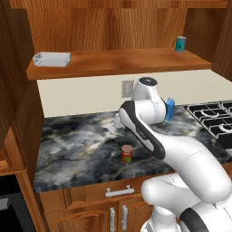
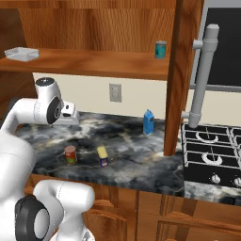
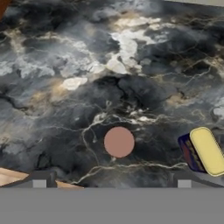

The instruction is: Pick the cans from the counter and place them in their designated side in the cabinet.

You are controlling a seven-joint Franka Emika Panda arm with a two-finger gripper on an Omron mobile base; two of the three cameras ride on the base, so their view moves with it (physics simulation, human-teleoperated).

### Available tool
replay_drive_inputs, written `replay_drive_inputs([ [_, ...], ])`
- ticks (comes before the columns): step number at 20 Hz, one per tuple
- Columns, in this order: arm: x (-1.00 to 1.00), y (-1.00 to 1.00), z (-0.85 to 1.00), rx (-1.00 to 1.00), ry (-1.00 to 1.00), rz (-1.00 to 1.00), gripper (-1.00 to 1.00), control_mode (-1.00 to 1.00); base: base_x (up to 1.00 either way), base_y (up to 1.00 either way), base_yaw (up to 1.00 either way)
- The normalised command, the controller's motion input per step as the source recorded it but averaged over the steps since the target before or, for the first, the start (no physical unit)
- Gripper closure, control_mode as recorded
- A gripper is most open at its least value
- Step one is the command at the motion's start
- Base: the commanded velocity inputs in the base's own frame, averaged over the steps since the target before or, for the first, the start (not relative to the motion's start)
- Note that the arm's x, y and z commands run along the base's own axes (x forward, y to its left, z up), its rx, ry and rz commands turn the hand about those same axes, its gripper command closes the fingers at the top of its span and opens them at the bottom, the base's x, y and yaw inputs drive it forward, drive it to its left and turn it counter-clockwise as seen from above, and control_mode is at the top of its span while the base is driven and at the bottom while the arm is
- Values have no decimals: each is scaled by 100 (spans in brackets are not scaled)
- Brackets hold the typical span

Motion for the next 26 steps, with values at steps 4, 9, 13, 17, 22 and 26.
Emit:
replay_drive_inputs([
  [4,12,-3,-15,0,0,1,-100,-100,0,0,0],
  [9,5,0,-17,0,0,0,-100,-100,0,0,0],
  [13,2,0,-21,0,0,0,-100,-100,0,0,0],
  [17,4,0,-27,0,0,0,-100,-100,0,0,0],
  [22,0,0,-30,0,0,0,-100,-100,0,0,0],
  [26,0,0,-28,0,0,0,-100,-100,0,0,0],
])
